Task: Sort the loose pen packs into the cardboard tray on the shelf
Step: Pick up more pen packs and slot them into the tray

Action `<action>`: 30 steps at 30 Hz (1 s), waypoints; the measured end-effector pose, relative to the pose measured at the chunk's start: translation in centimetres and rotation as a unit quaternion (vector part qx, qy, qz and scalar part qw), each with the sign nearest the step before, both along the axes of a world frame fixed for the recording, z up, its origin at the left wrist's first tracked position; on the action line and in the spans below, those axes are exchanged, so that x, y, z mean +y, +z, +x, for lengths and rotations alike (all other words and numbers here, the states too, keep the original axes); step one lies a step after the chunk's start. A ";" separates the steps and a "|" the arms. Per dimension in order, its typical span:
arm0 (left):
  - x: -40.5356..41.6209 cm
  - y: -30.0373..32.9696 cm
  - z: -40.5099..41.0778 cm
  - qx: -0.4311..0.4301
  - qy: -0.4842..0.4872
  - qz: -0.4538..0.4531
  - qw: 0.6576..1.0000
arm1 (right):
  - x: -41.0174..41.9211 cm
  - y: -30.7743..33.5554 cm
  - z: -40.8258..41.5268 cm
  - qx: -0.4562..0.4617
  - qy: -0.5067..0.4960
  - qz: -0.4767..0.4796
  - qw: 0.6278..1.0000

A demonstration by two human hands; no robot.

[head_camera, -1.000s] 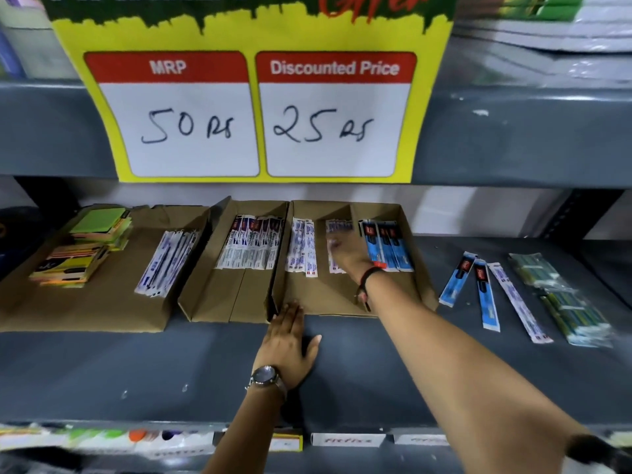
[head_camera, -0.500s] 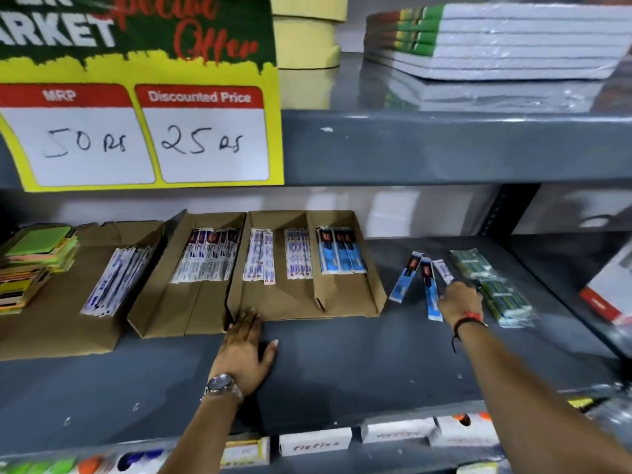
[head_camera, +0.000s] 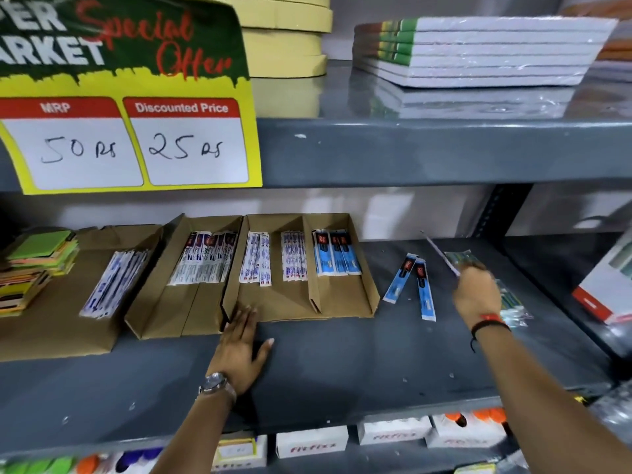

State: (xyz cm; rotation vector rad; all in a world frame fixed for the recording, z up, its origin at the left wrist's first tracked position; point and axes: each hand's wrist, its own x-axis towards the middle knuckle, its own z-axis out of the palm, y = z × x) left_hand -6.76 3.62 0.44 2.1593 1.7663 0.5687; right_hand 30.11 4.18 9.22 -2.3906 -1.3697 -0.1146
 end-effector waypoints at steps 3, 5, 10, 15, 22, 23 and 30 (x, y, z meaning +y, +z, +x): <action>-0.3 2.8 1.8 -0.185 0.051 0.030 0.981 | 0.0 2.3 -2.6 -0.175 0.185 0.101 0.962; -0.3 6.4 3.7 -0.353 0.084 -0.014 0.932 | -0.5 3.6 -4.6 -0.271 0.294 0.137 0.906; 1.1 12.7 6.1 -0.580 0.011 -0.206 0.788 | -1.2 4.5 -7.9 -0.327 0.418 0.181 0.828; 1.2 13.2 6.9 -0.609 0.074 -0.152 0.775 | -1.4 4.3 -8.4 -0.326 0.421 0.195 0.823; 1.6 12.5 6.5 -0.567 0.082 -0.103 0.813 | -0.7 4.8 -7.2 0.070 0.330 0.015 0.941; 1.7 12.4 6.4 -0.561 0.080 -0.103 0.818 | -0.4 4.8 -7.1 0.095 0.330 -0.002 0.939; 1.8 8.1 4.0 -0.320 0.116 0.014 0.940 | 0.7 4.2 -8.5 0.419 0.247 -0.022 0.874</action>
